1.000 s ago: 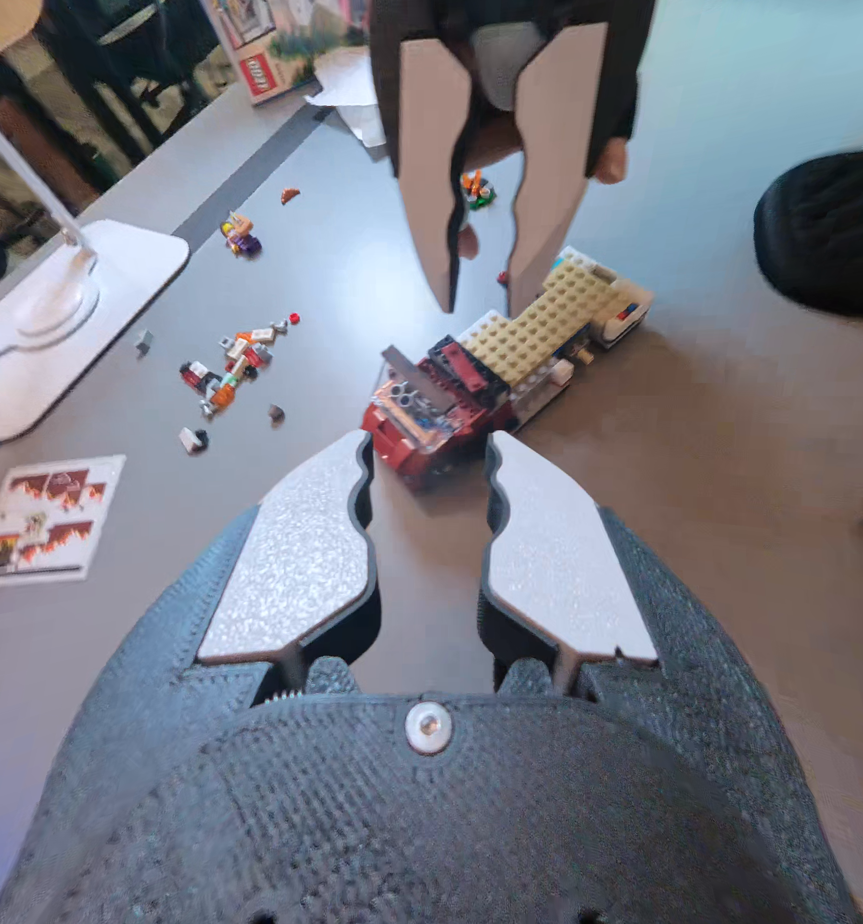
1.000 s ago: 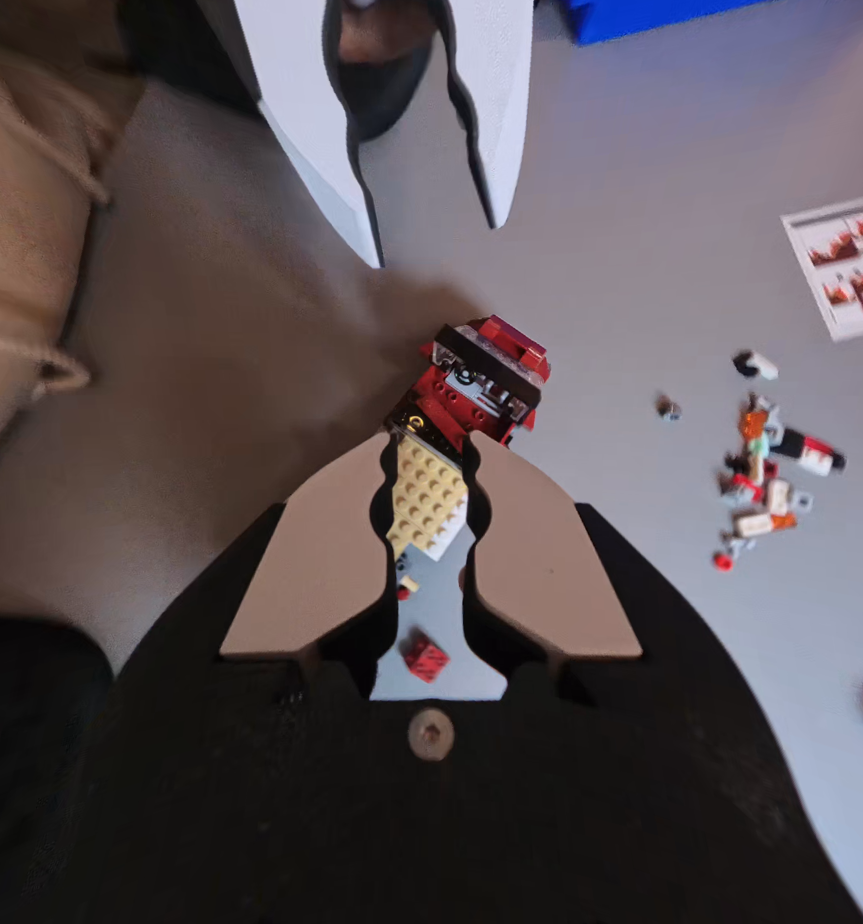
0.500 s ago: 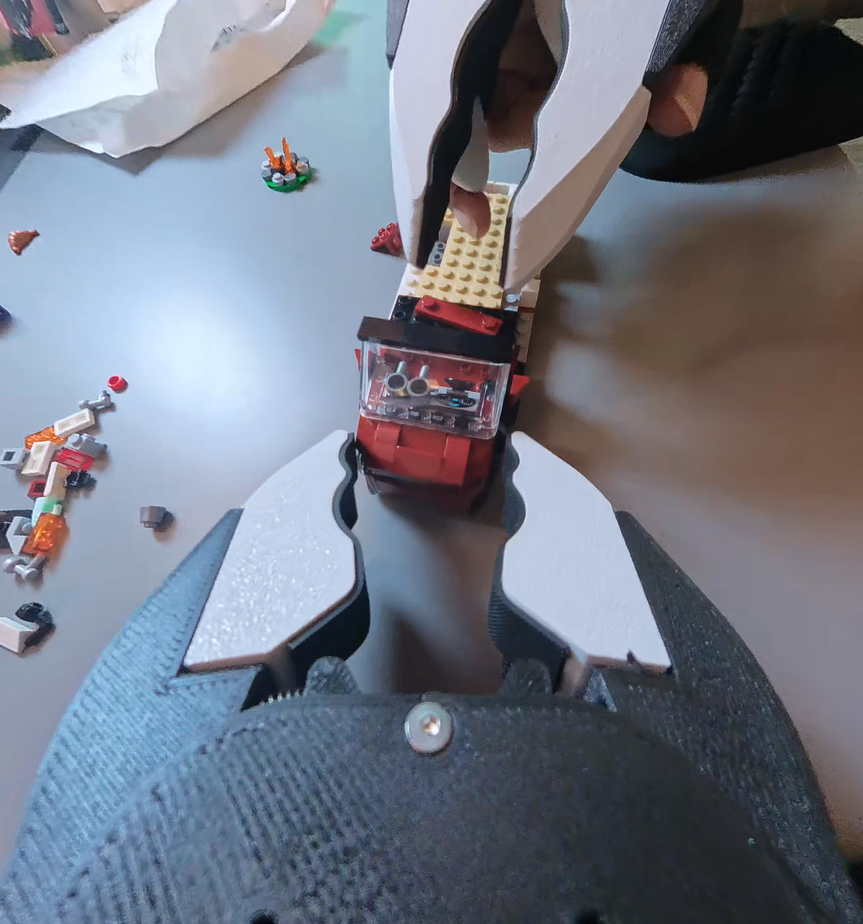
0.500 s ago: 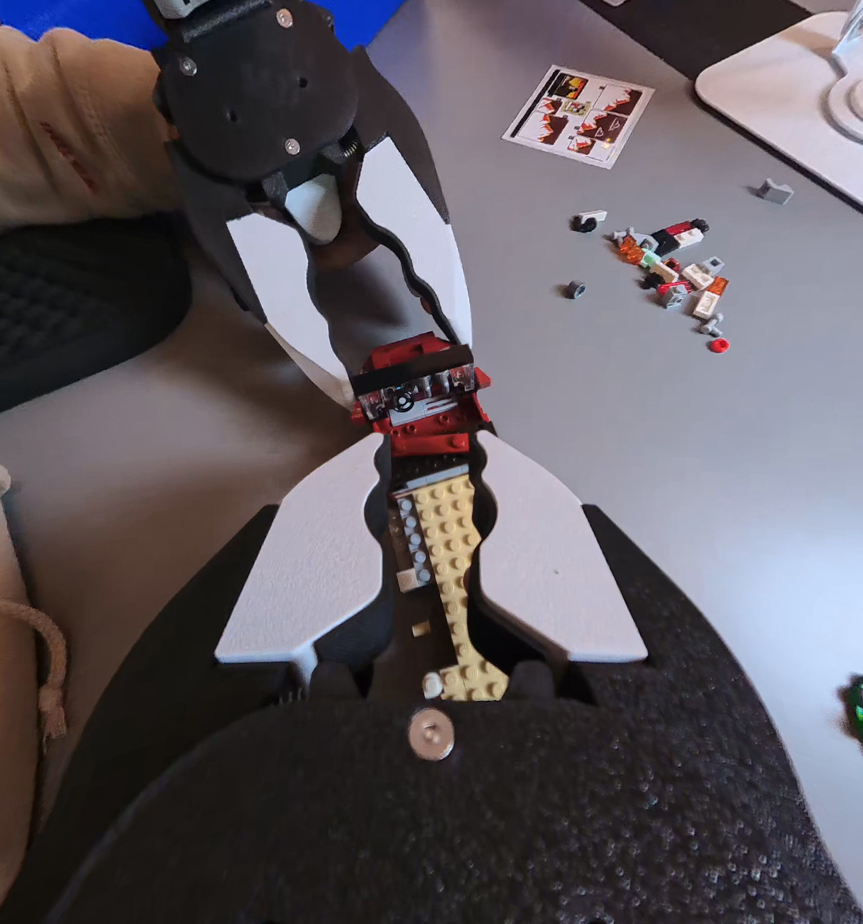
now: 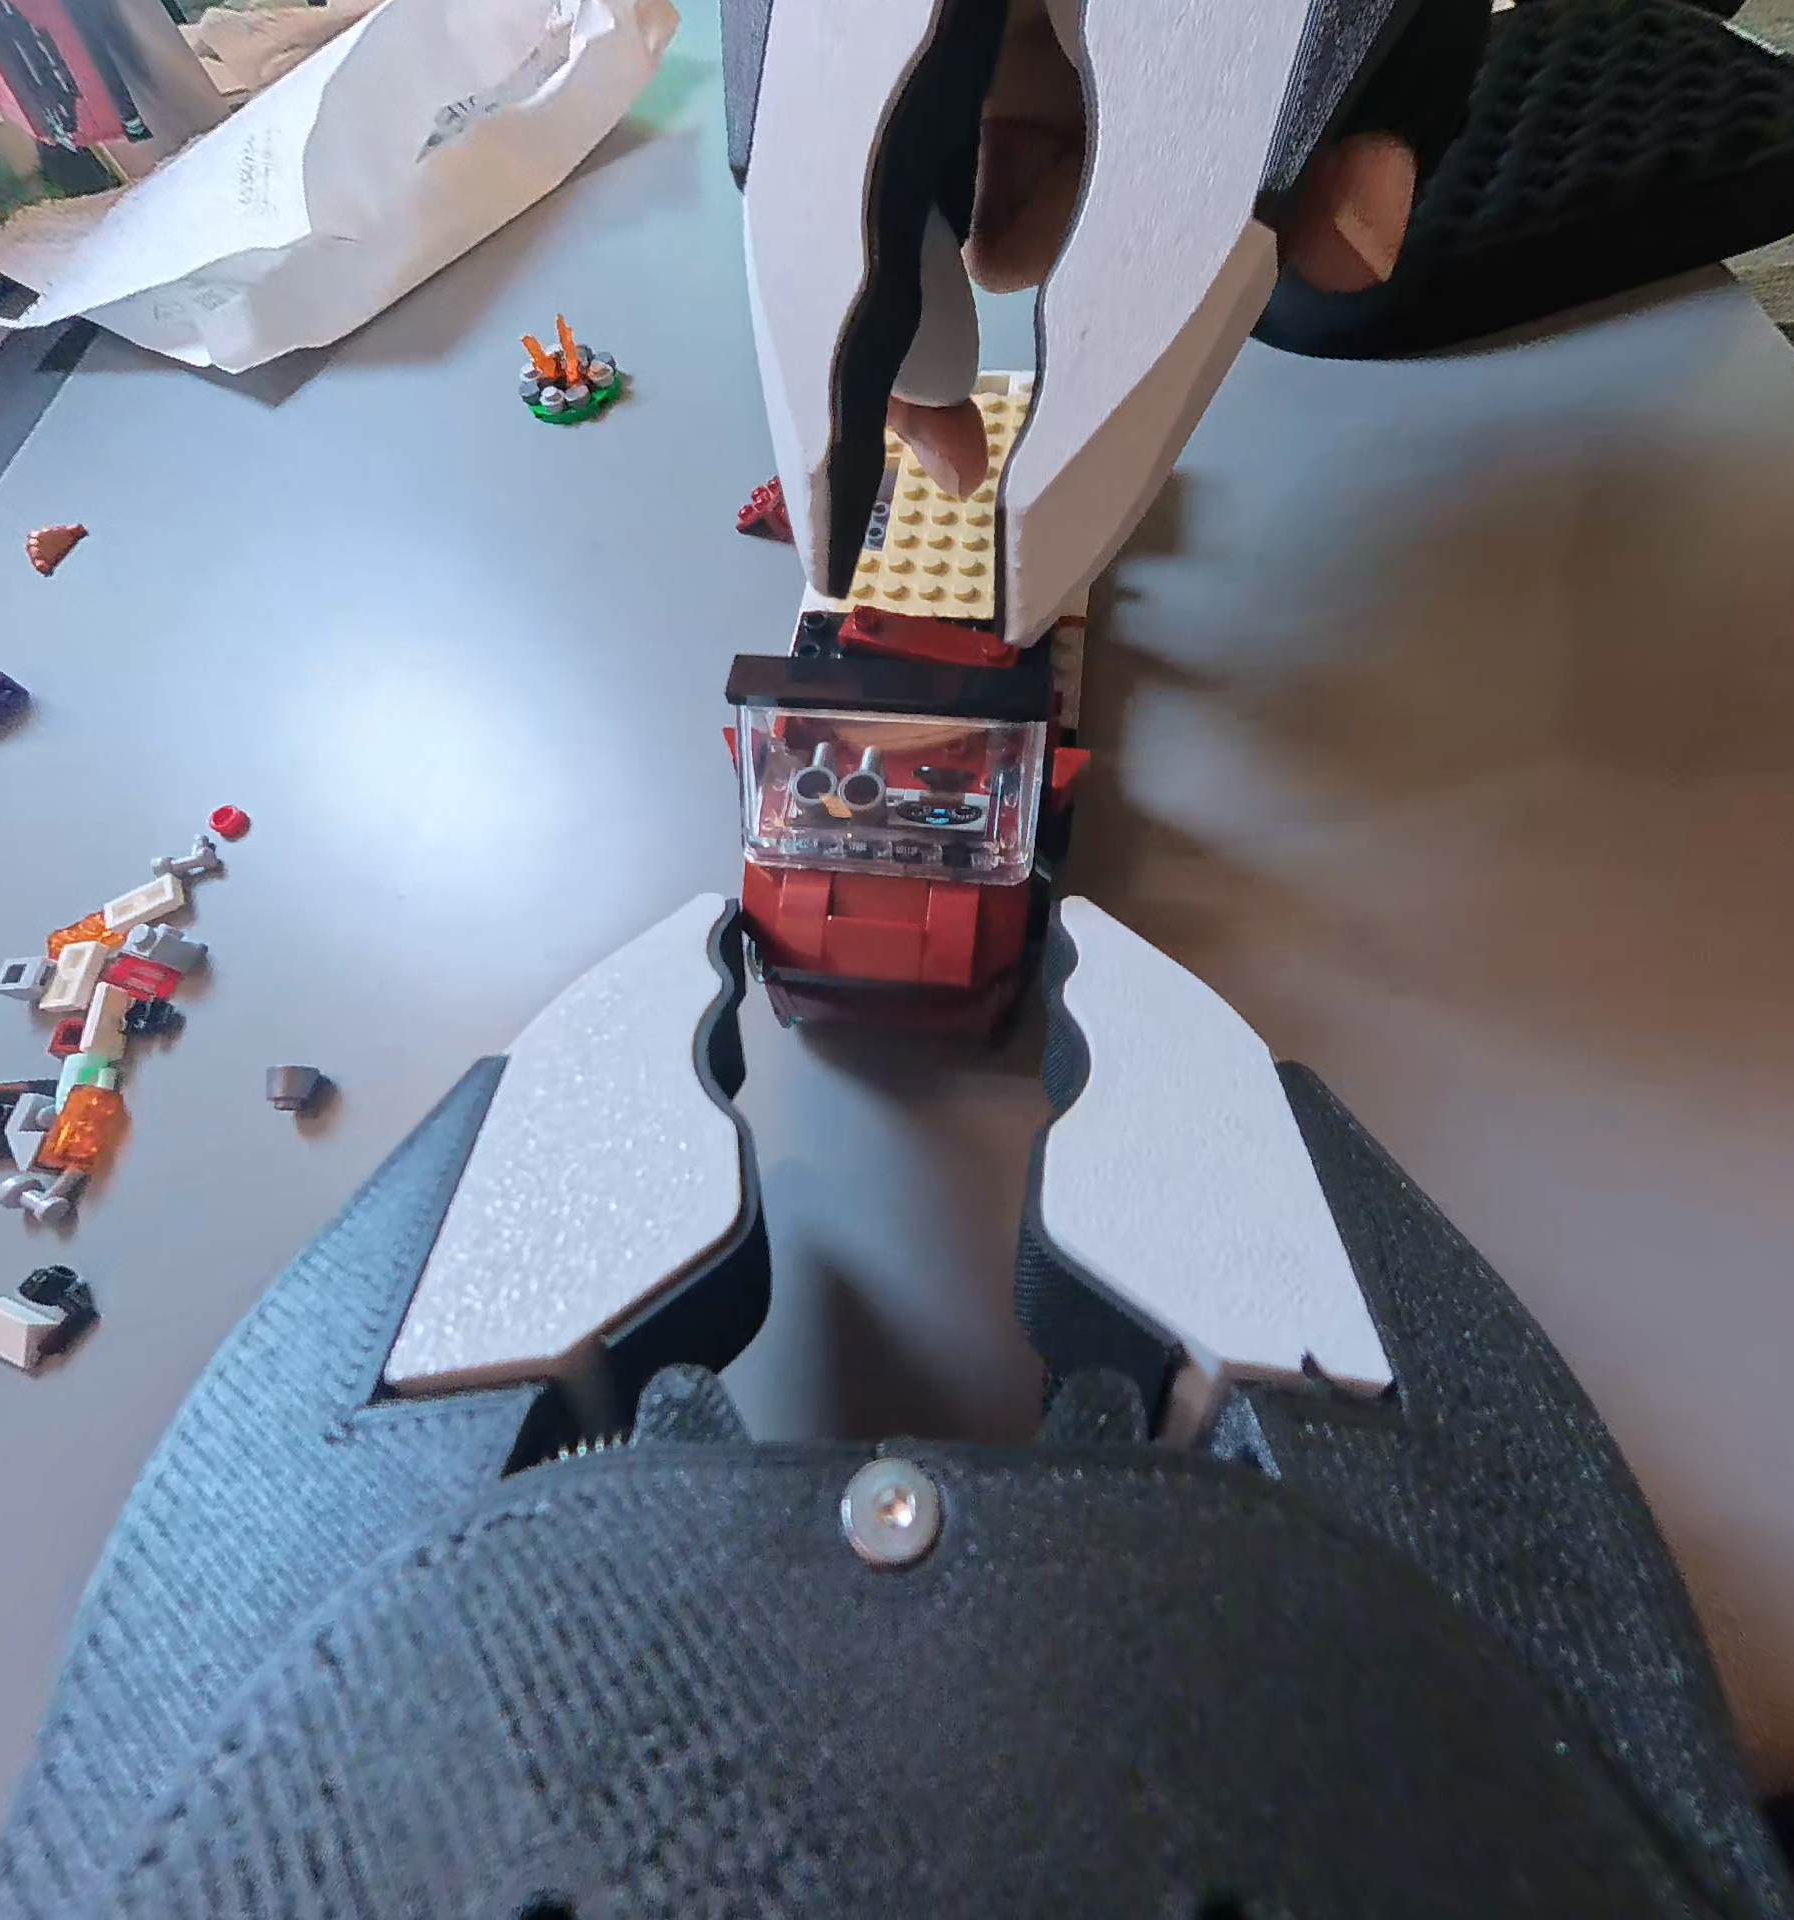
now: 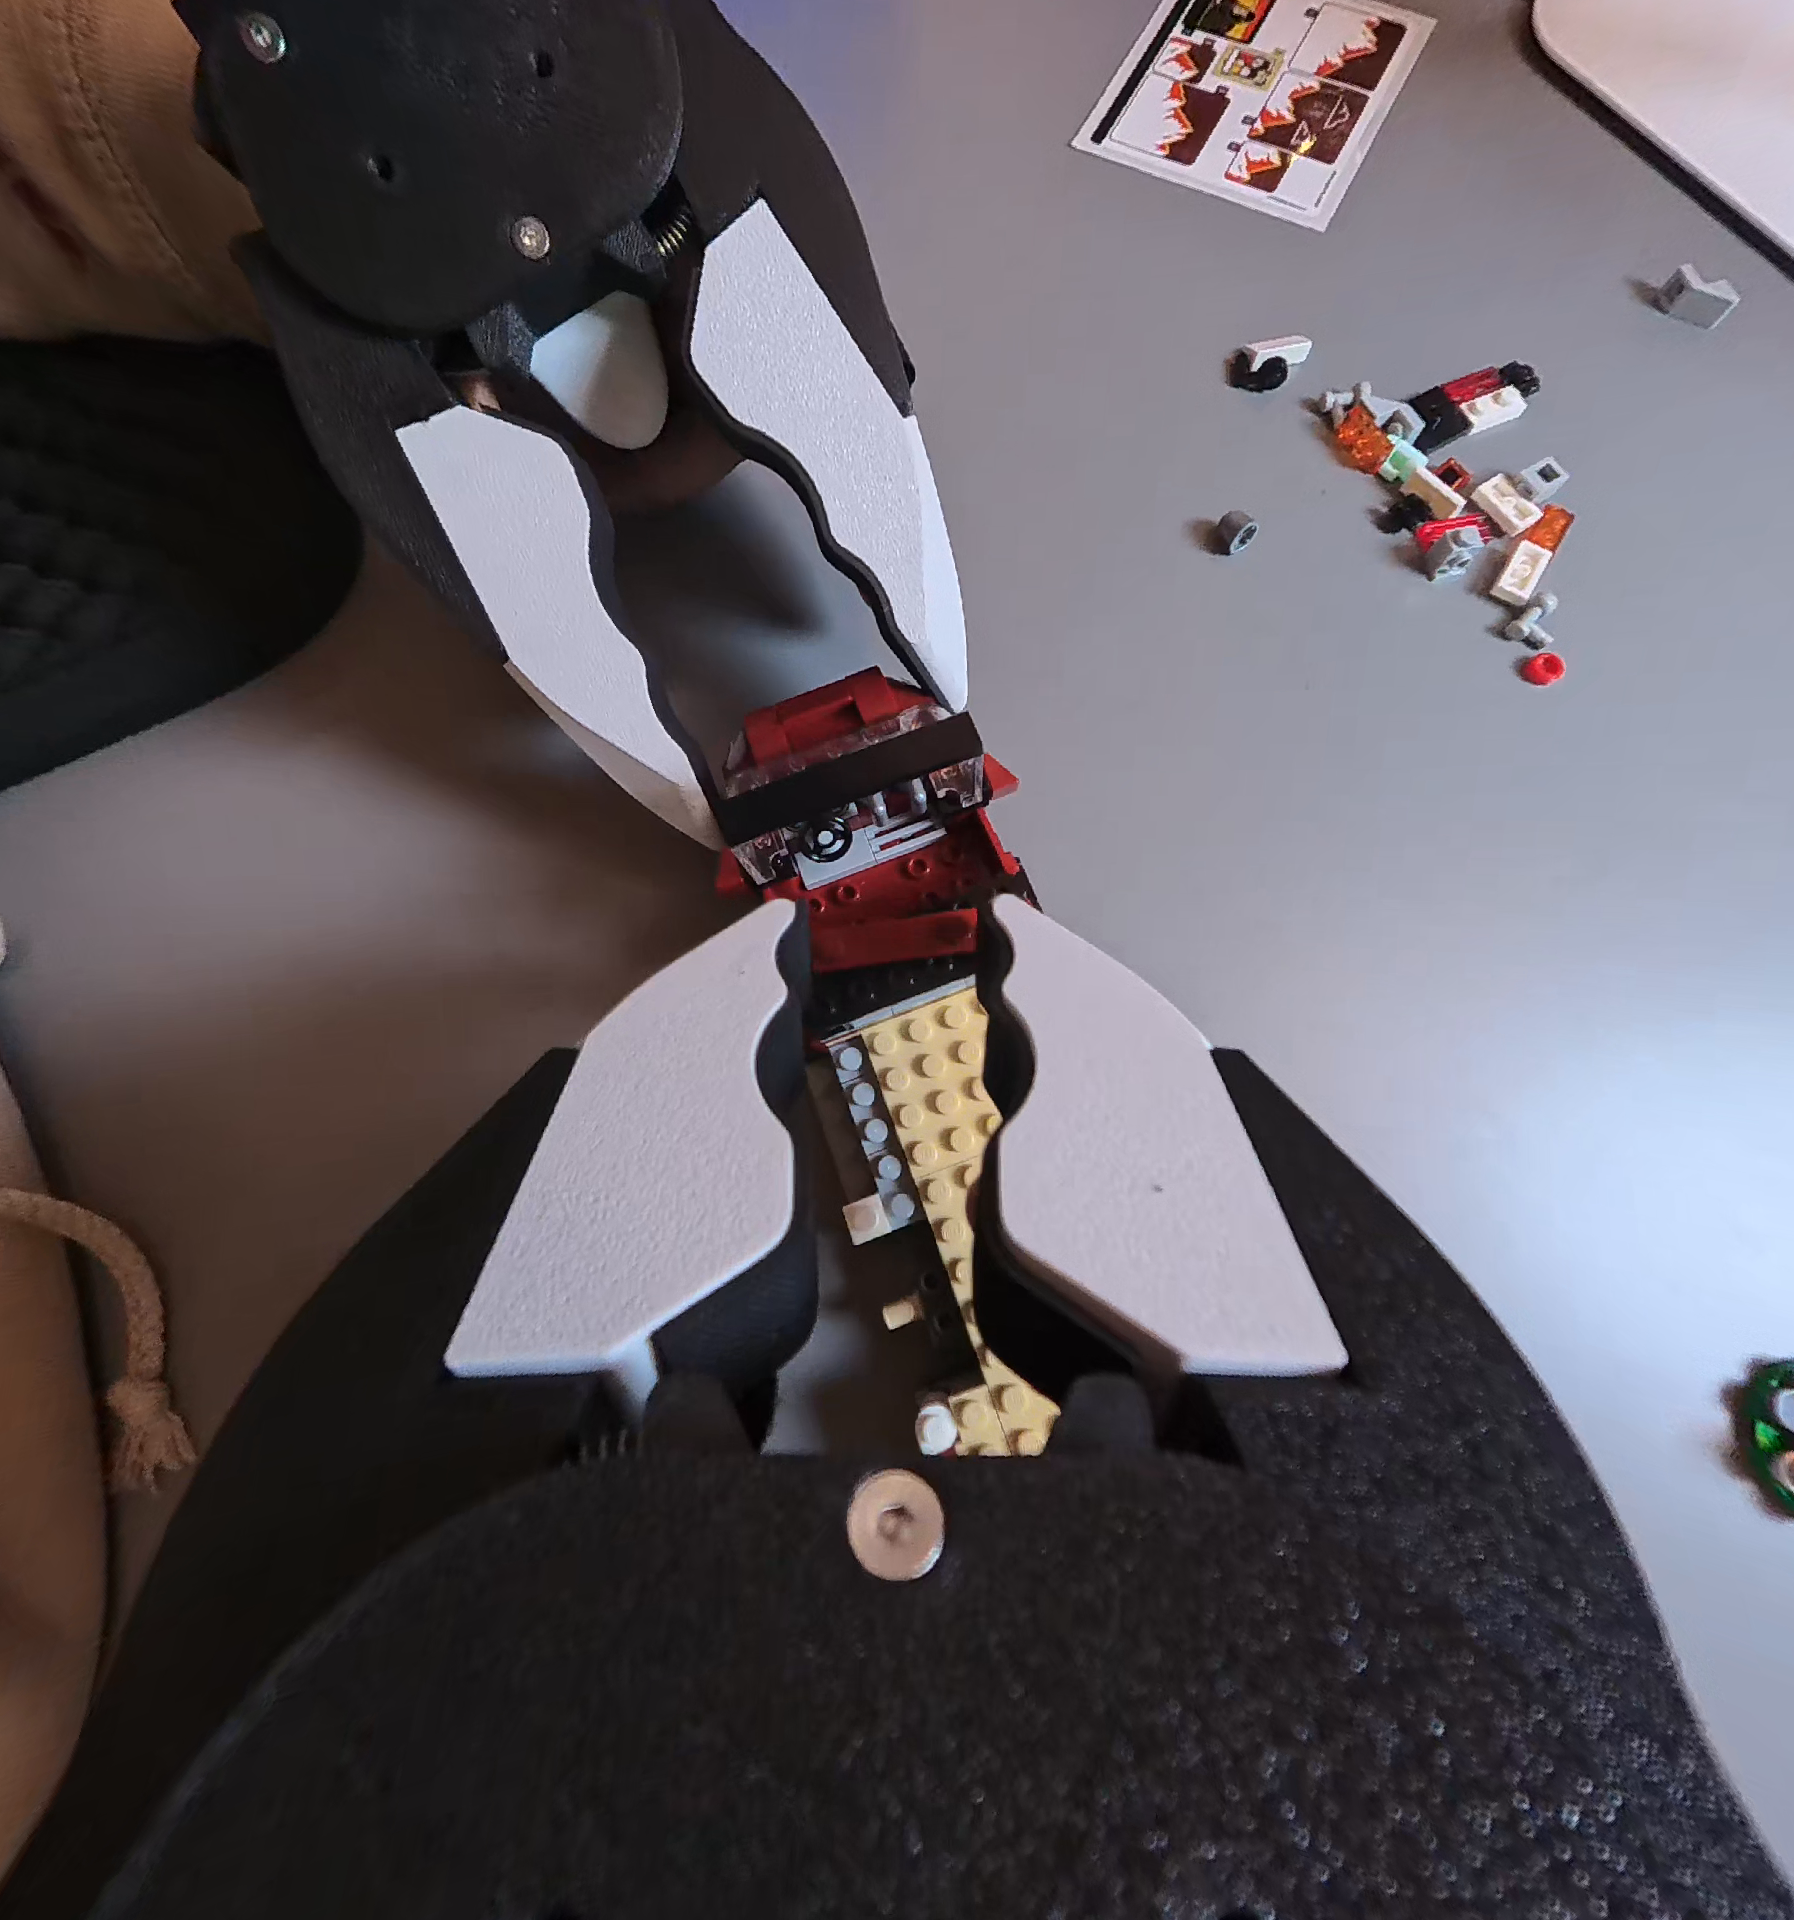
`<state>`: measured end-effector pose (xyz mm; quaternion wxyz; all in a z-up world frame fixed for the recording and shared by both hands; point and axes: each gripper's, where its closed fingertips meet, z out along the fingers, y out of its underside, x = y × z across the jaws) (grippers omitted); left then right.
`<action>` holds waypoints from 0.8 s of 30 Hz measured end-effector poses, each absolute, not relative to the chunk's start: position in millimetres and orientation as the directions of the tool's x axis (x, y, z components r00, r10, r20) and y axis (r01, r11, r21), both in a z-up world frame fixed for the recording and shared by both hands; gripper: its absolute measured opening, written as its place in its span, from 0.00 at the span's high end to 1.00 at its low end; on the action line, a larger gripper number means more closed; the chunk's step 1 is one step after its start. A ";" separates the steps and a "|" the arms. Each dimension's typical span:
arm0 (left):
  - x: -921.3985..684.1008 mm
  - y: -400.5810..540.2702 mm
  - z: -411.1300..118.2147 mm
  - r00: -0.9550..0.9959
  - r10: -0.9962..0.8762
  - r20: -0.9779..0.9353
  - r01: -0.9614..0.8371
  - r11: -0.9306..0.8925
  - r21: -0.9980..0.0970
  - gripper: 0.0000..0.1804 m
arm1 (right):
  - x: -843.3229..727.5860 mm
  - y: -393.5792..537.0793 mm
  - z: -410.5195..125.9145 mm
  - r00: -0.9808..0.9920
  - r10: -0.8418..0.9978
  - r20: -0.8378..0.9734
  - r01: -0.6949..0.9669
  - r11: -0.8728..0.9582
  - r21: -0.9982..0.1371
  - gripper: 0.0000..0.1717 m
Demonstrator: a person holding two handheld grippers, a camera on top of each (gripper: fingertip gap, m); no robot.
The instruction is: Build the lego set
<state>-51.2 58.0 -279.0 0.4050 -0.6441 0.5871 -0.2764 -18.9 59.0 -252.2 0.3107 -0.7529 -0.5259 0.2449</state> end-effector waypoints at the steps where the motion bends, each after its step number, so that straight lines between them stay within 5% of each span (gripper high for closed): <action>1: -51.3 57.9 -279.1 0.159 -0.980 -0.122 -0.533 0.019 -0.846 0.69 | -18.6 59.1 -253.9 0.323 0.946 -0.041 0.648 -0.252 -0.719 0.82; 24: -52.6 56.4 -279.1 0.157 -0.981 -0.113 -0.532 0.012 -0.847 0.70 | -16.4 63.7 -261.2 -0.025 1.000 -0.017 0.807 0.010 -0.590 0.85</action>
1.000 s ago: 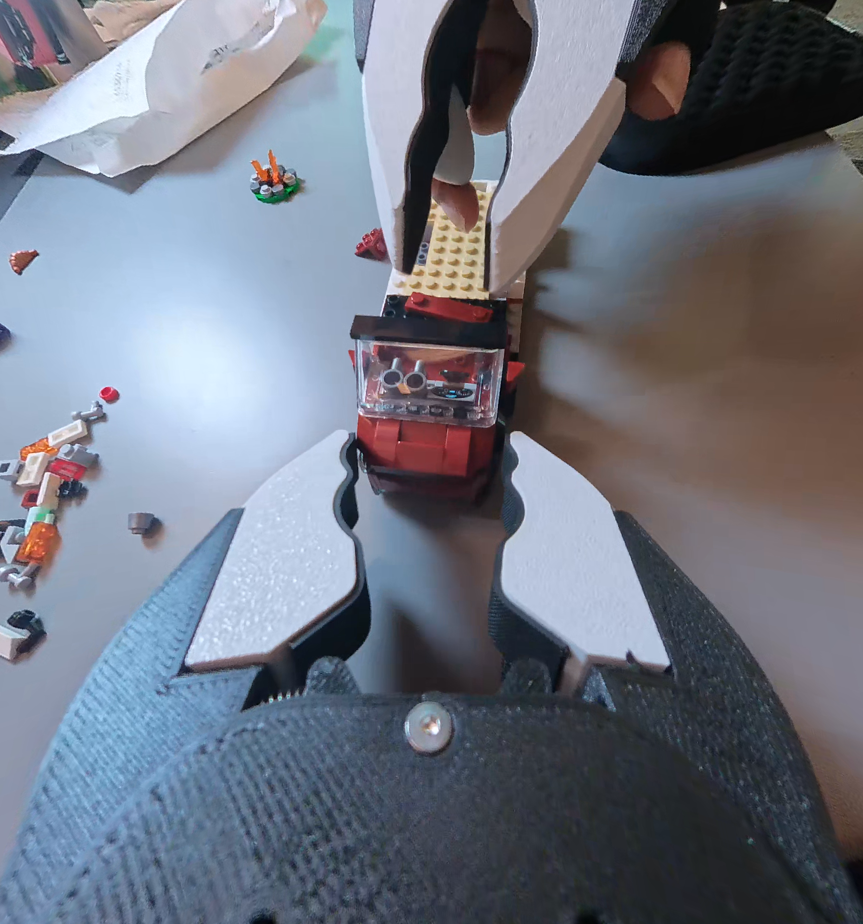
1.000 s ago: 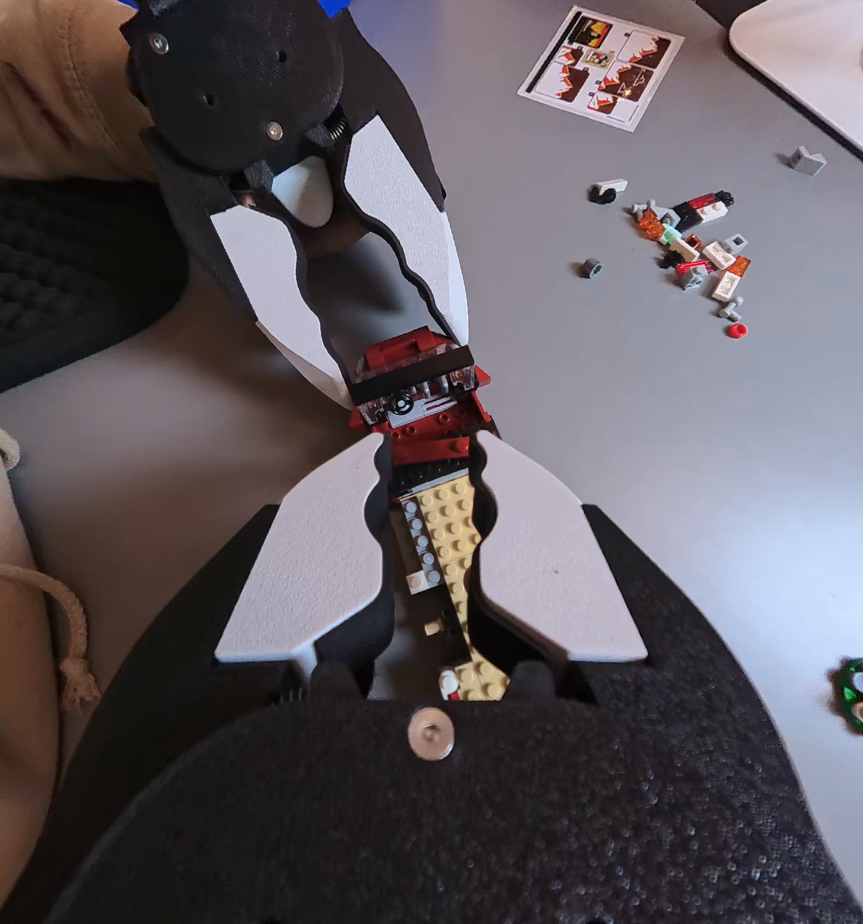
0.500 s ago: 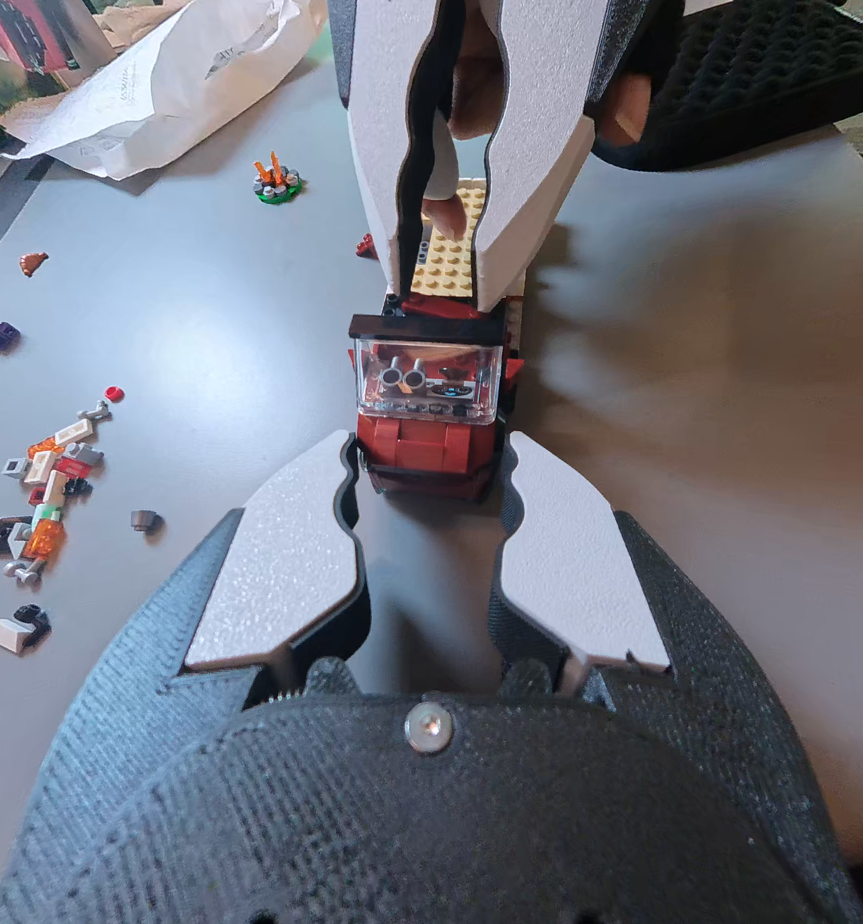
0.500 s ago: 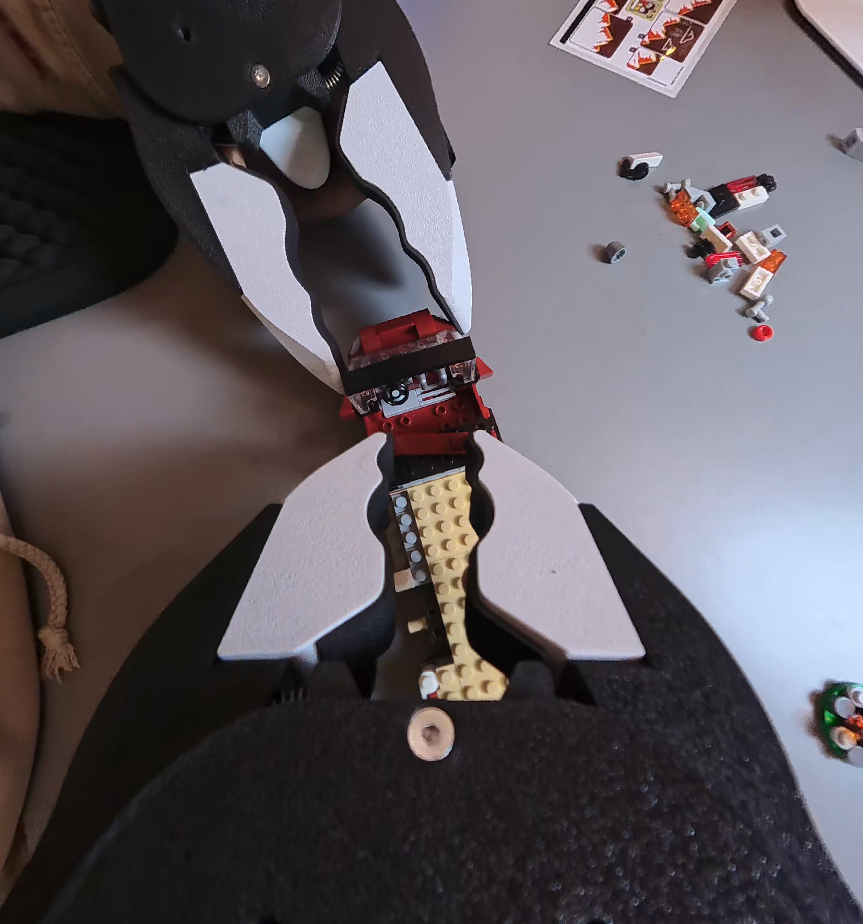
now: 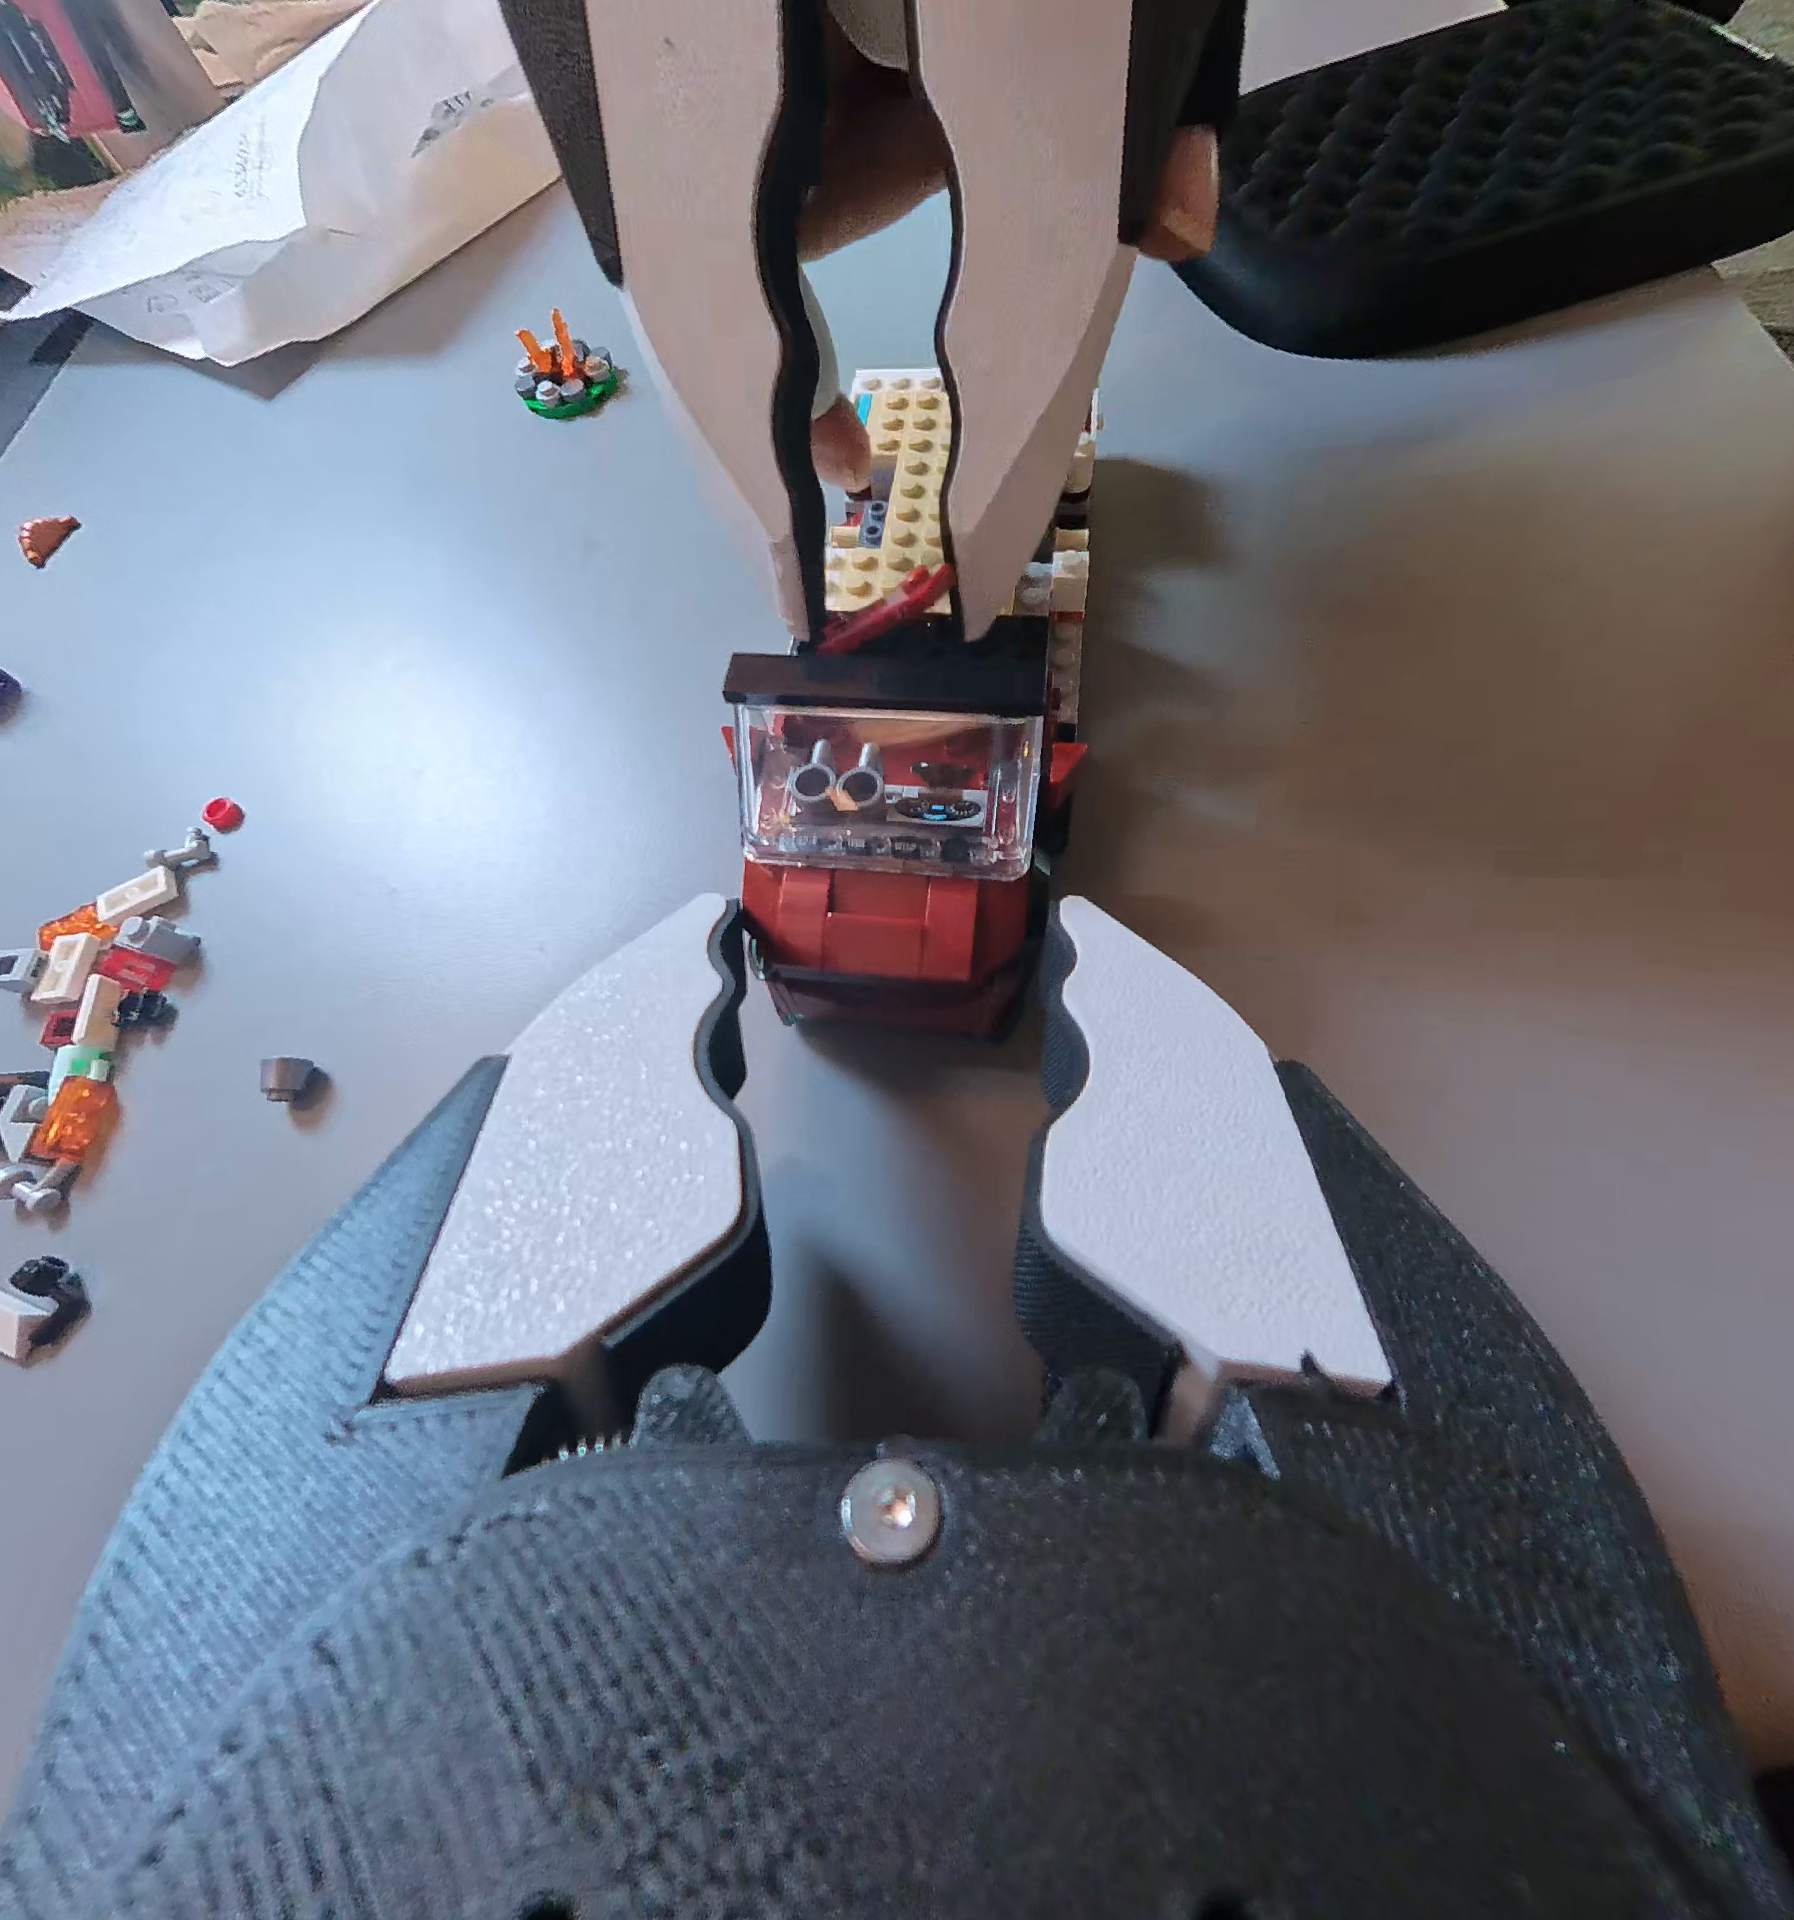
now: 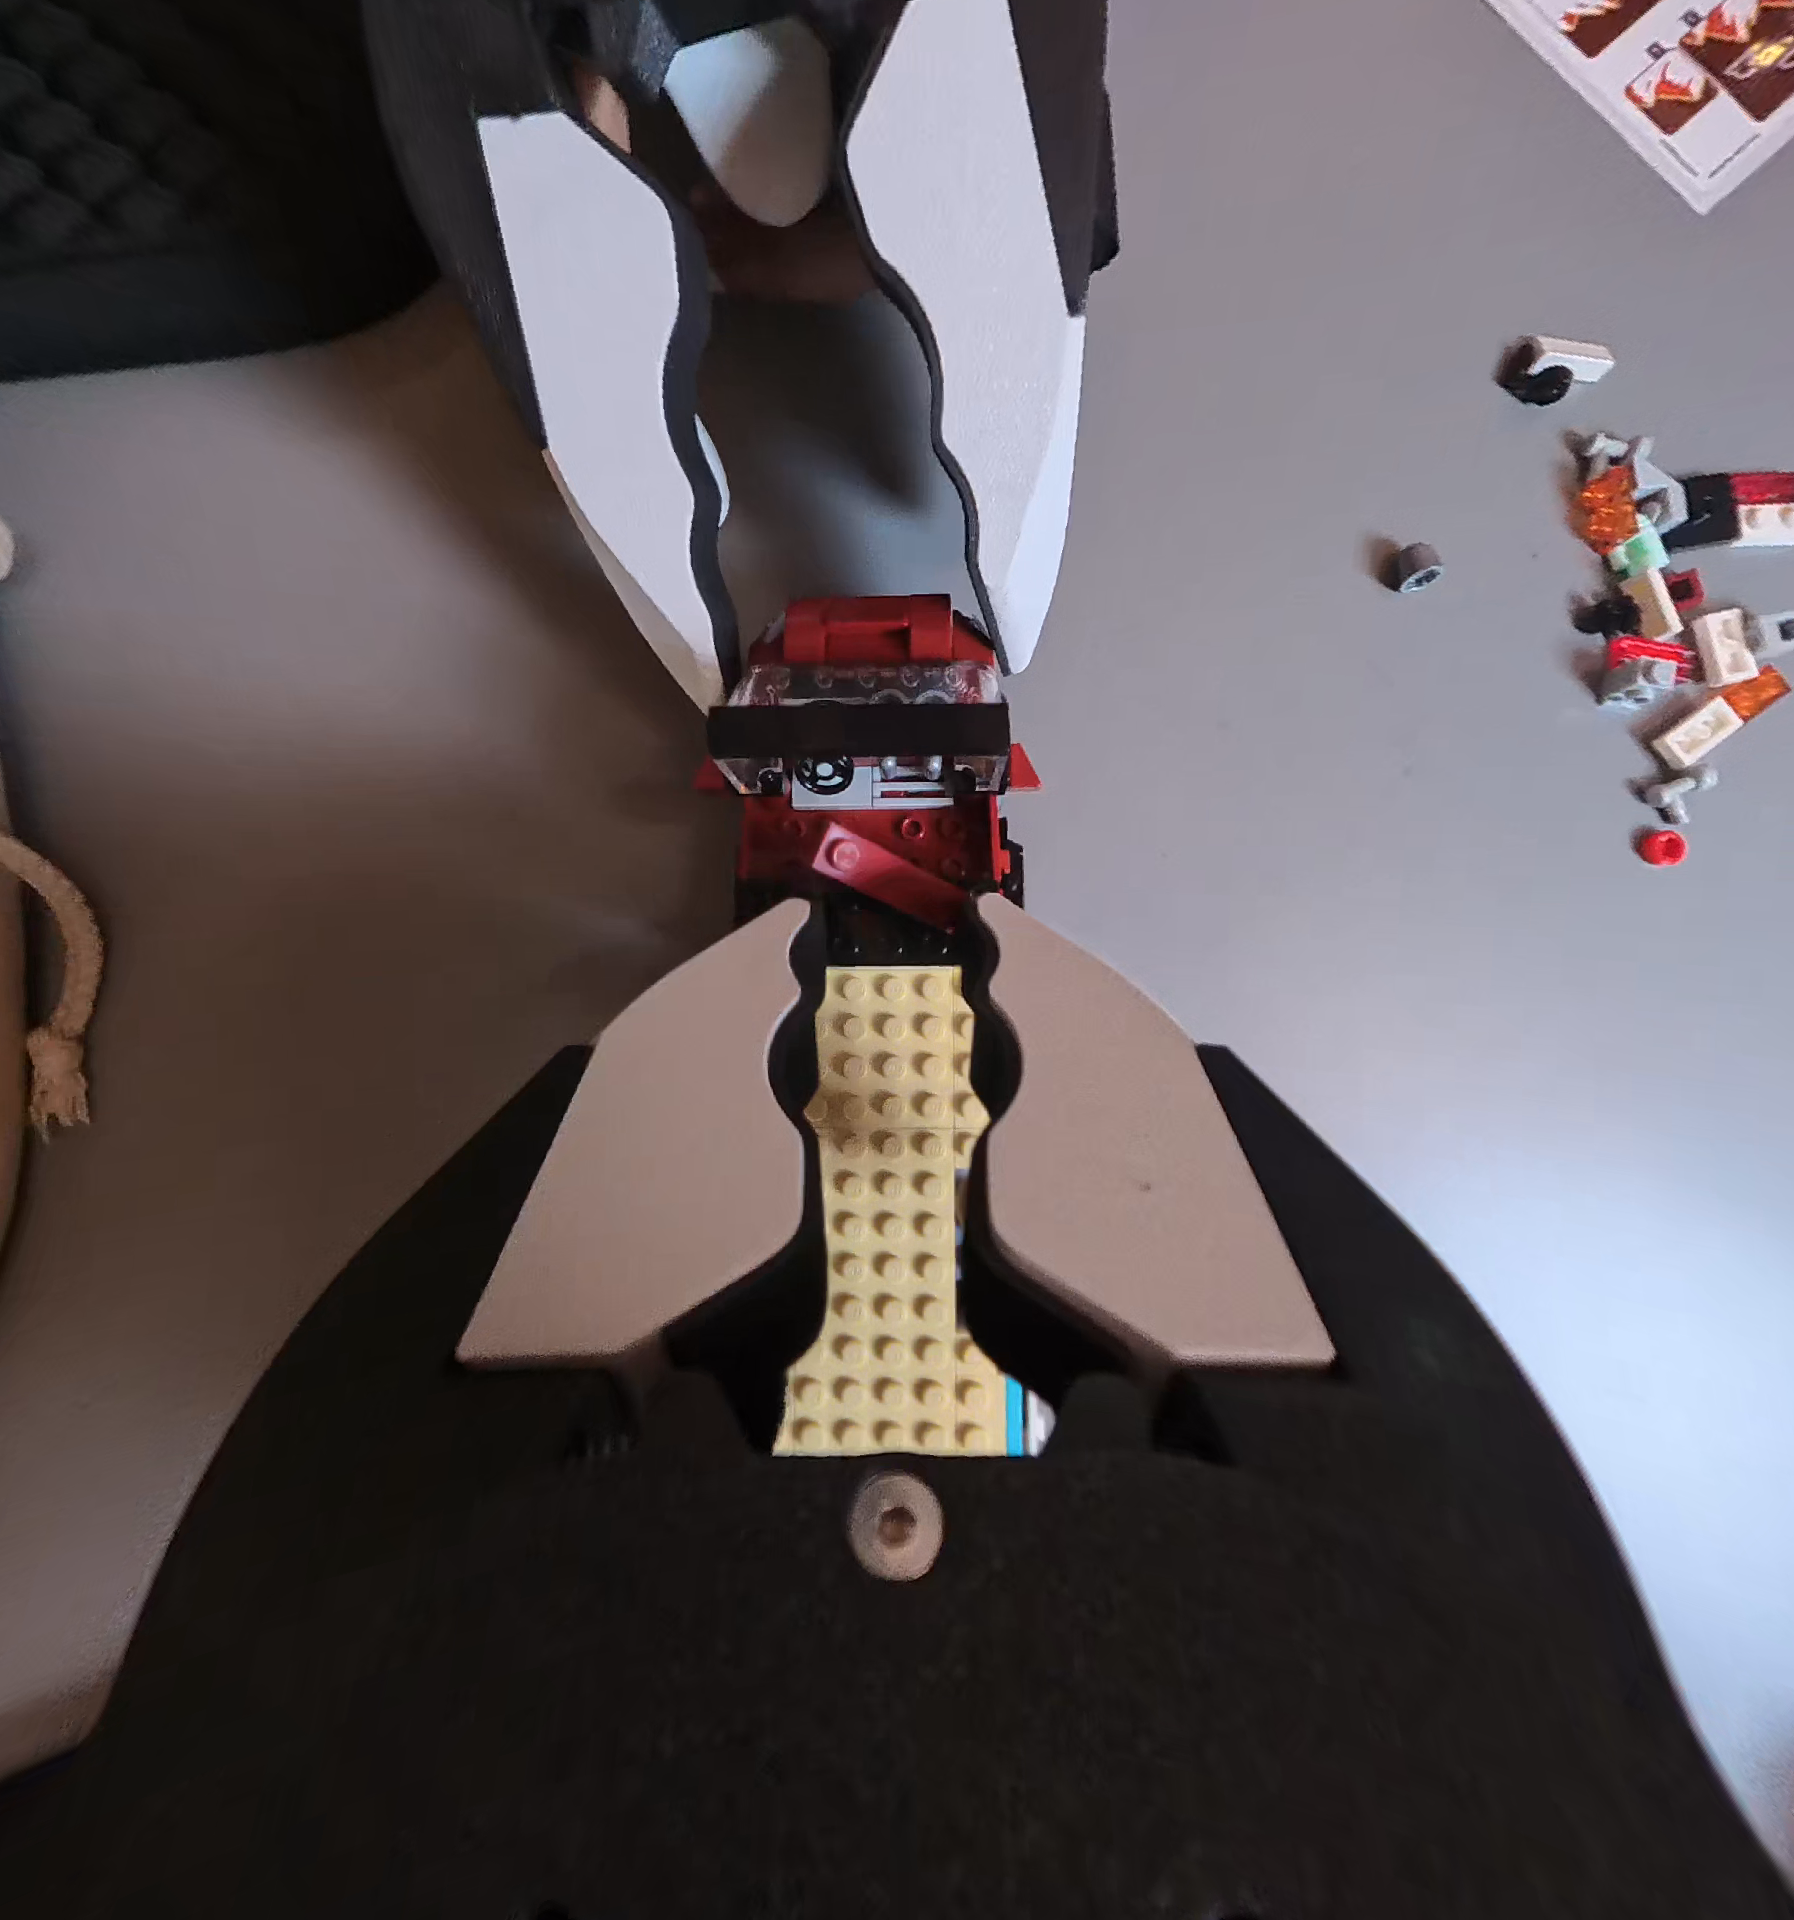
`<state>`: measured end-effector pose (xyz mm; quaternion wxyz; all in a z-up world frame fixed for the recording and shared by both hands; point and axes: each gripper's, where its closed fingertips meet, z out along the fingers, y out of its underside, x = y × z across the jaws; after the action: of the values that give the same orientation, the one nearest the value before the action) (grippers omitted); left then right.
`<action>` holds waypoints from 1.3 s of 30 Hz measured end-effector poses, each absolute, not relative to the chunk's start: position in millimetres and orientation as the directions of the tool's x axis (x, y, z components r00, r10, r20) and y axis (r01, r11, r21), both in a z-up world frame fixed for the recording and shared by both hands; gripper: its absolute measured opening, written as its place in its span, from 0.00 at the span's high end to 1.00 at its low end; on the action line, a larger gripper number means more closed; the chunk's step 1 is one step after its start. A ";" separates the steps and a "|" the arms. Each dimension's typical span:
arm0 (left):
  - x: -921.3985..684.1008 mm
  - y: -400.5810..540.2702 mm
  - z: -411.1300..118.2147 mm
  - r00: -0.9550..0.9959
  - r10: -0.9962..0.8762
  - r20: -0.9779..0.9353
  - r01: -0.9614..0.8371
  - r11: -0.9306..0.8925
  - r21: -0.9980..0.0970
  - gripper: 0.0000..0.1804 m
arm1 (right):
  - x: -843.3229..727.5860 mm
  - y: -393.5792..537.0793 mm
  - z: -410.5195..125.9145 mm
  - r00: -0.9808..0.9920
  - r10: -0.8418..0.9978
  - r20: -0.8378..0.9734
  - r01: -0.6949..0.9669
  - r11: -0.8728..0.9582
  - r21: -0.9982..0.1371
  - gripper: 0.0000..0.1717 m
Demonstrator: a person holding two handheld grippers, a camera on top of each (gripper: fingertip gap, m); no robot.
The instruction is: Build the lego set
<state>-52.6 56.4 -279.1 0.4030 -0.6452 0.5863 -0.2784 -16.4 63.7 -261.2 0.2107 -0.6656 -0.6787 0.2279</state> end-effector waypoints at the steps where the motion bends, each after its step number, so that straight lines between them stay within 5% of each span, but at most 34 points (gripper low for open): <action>1: -52.6 56.4 -279.1 0.157 -0.981 -0.114 -0.532 0.013 -0.847 0.70 | -16.2 63.5 -260.7 -0.036 0.999 -0.018 0.815 0.019 -0.579 0.85; 17: -52.6 56.5 -279.4 0.157 -0.981 -0.113 -0.534 0.012 -0.846 0.70 | -30.7 55.6 -255.7 -0.015 1.000 -0.013 0.791 0.004 -0.612 0.83; 27: -52.9 55.8 -282.1 0.158 -0.980 -0.121 -0.550 0.015 -0.835 0.70 | -30.2 45.3 -274.1 -0.032 0.992 -0.126 0.892 -0.028 -0.452 0.75; 39: -53.3 56.7 -282.2 0.169 -0.980 -0.105 -0.549 -0.005 -0.836 0.70 | -30.1 52.0 -254.0 -0.016 0.976 -0.216 0.832 -0.107 -0.545 0.92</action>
<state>-53.3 56.7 -282.2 0.3953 -0.6542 0.5843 -0.2727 -30.1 52.0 -254.0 0.1292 -0.6894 -0.6557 0.2795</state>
